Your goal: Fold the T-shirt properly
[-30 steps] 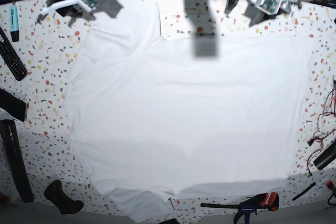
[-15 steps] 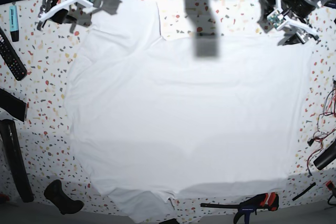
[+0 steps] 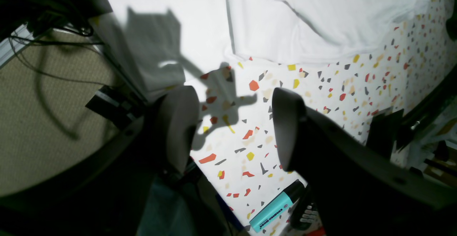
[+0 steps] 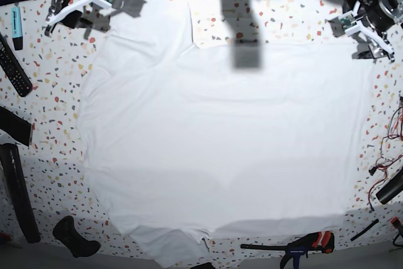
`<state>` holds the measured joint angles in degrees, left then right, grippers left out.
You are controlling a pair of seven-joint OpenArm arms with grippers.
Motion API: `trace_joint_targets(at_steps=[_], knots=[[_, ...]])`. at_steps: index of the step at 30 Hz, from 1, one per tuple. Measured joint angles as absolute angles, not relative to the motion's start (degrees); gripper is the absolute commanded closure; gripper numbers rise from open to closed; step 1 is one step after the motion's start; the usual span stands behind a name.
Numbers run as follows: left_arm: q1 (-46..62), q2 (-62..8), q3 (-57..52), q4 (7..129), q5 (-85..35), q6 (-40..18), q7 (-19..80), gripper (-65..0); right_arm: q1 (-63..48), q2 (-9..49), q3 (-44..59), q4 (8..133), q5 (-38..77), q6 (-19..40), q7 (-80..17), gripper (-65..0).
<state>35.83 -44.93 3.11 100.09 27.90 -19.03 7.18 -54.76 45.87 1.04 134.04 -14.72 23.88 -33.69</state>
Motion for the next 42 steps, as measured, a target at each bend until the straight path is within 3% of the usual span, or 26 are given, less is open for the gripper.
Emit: trace_joint_targets(at_steps=[18,24,28,33,35,40,42], knots=[[31.09,-44.91,3.11,95.94,27.88,-20.36,4.34,-44.6,-54.76,45.87,1.04,134.04,-14.68,23.88,-32.16,-35.6],[30.94,-44.93,3.09,91.37,27.44,-20.10,-1.43,-44.5,-54.76,45.87,1.04,134.04,-14.70,23.88,-31.31,-35.6],[30.98,-44.73,3.40,90.45,27.20,-15.53,-2.28,-44.4,-54.76,45.87,1.04,134.04,-14.68,23.88,-31.31,-35.6],[30.96,-44.64,3.44,90.32,27.42,-15.09,-2.92,-43.6,-54.76,45.87,1.04,134.04,-14.68,23.88,-31.31,-35.6],[30.96,-44.64,3.44,90.28,27.42,-14.98,-3.99,-36.4,-54.76,45.87,1.04,134.04,-14.68,23.88,-30.87,-35.6],[31.00,-44.47,3.77,90.08,27.42,-16.14,-5.04,-3.1,-54.76,45.87,1.04,134.04,-14.68,23.90,-30.70,-35.6],[31.16,-44.14,3.81,89.93,27.59,-16.08,-5.65,0.0,-54.76,45.89,1.04,134.04,-14.70,23.90,-30.65,-35.6]])
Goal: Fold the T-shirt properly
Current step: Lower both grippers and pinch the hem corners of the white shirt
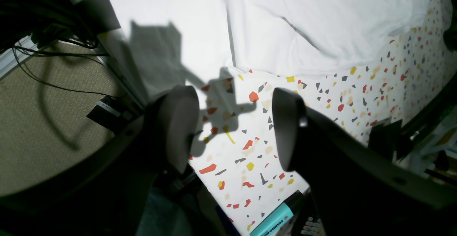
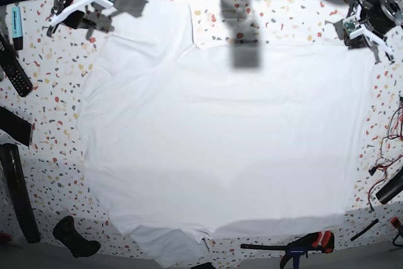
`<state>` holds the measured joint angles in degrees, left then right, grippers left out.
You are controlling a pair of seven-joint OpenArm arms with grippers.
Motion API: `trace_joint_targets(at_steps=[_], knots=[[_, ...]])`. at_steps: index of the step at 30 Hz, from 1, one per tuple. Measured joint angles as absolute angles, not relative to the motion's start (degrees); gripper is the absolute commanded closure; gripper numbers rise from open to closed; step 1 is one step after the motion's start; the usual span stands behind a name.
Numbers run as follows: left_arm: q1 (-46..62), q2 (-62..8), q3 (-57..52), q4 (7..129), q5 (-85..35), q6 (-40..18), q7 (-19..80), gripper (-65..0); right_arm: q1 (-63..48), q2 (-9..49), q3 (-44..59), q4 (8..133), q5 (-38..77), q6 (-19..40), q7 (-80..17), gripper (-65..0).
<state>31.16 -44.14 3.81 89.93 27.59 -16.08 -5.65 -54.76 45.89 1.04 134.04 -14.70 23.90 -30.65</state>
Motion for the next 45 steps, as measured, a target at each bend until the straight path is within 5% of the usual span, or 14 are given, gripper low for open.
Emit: trace_joint_targets(at_steps=[12,18,34,45], knots=[[30.61,-44.27,3.86,89.71,28.47,-15.66,-6.48,0.0,-54.76,45.87,1.02,134.04,-14.70,24.43,-29.36,-35.5],[30.61,-44.25,3.86,89.71,28.47,-15.46,-6.46,0.0,-54.76,45.84,0.73,133.49,-17.34,36.23,-25.69,-35.5],[30.59,-44.14,3.86,89.71,28.45,-15.40,-6.33,0.0,-47.13,45.69,0.34,120.07,-17.56,39.51,-16.40,-35.5],[30.57,-44.14,3.86,89.73,28.45,-15.38,-6.35,0.0,-38.98,45.54,-12.19,113.97,-16.95,39.75,-17.93,-35.5]])
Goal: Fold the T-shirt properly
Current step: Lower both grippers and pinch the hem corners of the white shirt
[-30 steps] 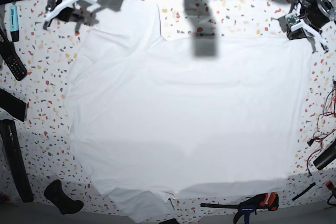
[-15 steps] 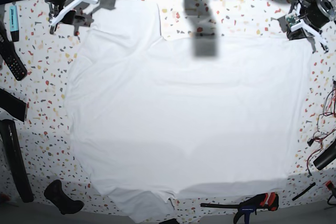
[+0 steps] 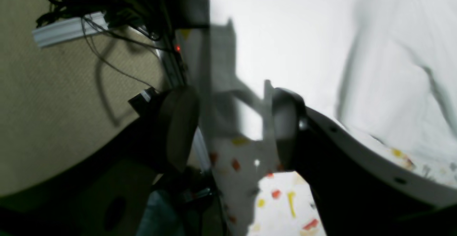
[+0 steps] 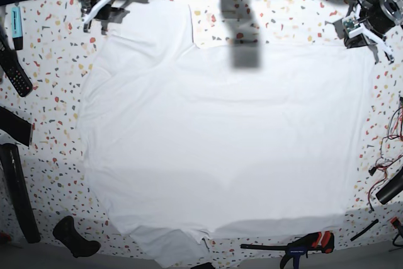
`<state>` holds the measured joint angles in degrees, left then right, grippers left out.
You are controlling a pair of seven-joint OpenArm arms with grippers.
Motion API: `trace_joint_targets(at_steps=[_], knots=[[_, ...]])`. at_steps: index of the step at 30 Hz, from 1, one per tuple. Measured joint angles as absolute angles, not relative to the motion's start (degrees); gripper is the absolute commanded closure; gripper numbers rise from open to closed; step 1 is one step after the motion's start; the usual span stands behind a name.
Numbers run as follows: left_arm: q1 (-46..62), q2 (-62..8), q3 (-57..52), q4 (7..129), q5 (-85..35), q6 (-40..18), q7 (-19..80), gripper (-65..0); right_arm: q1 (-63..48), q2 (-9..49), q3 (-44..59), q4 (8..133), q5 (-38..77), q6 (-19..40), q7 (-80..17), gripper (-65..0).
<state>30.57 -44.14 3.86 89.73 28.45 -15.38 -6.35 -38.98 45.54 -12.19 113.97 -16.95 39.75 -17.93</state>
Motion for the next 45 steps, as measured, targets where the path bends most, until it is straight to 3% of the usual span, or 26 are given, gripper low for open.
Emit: trace_joint_targets(at_steps=[3,4,9,17,19,24,30,35,45], knots=[[30.46,-44.12,3.86,89.71,28.45,-15.09,-6.26,0.0,-36.29,45.52,-15.29,113.89,-16.78,39.72,-19.59,-35.3],[29.89,-43.75,3.88,89.54,29.04,-12.16,-4.64,0.0,-35.73,45.52,-15.90,113.89,-16.78,39.72,-20.29,-35.0],[28.29,-44.88,3.01,89.60,29.08,-10.02,-3.53,0.0,-35.27,45.52,-16.51,113.65,-16.45,39.72,-22.76,-26.3],[28.56,-44.62,3.36,89.56,29.08,-10.52,-3.53,0.0,-35.24,45.71,-16.23,111.72,-15.03,39.70,-20.47,-25.8],[28.73,-44.58,3.38,89.56,29.08,-10.68,-3.49,0.0,-35.24,45.74,-16.23,111.46,-15.03,39.70,-19.31,-21.4],[28.71,-44.47,3.38,89.56,29.08,-10.66,-3.88,0.0,-35.09,45.58,-16.45,111.33,-14.94,39.24,-18.46,0.0],[28.73,-44.47,3.38,89.56,29.08,-10.66,-3.88,0.0,-35.07,45.54,-16.47,112.05,-9.52,38.04,-21.63,0.0],[28.71,-44.47,3.38,89.62,29.08,-10.68,-3.79,0.0,-35.07,45.43,-16.49,118.30,-7.31,28.51,-29.45,0.0],[28.53,-44.49,3.38,96.18,29.02,-10.63,2.20,0.0,-32.36,45.04,-16.49,125.47,-7.35,21.04,-31.59,0.0]])
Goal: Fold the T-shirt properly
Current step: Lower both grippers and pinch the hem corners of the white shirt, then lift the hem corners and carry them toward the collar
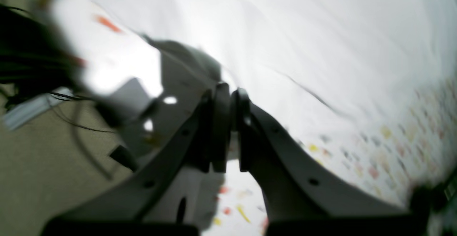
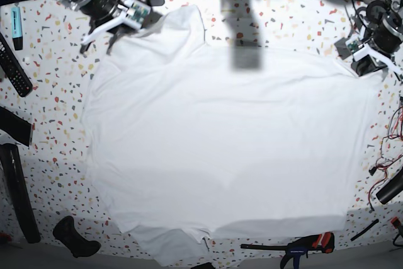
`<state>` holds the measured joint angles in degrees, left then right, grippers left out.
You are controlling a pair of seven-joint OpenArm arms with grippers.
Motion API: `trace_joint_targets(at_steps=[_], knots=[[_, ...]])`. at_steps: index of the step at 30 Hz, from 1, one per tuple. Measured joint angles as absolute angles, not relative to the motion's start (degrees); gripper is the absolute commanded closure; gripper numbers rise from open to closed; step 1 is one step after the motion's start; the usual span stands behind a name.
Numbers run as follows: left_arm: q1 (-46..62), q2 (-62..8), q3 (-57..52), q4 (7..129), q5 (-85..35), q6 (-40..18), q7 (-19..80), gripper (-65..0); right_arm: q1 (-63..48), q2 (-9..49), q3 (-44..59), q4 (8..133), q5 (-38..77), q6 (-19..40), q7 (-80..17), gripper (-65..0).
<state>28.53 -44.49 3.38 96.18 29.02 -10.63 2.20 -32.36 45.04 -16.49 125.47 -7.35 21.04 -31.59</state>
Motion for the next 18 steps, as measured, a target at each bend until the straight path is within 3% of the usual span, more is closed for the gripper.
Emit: trace_joint_targets(at_steps=[10,14,18], knots=[[27.62,-44.47,3.38,96.40,28.84,-10.44,2.66,0.0,-20.45,37.26,-16.51,125.45,-6.70,14.35,-31.03,0.0],[26.63,-44.38,3.38,96.40,23.53,-10.59,6.02,0.0,-18.22,37.12,-16.51,124.88,-6.48,9.78,-30.61,0.0],[22.83,-42.41,3.36,96.40,21.15,-10.02,11.03,0.0,-19.29,37.23,-16.47,124.86,-6.52,9.65,-33.12,0.0]])
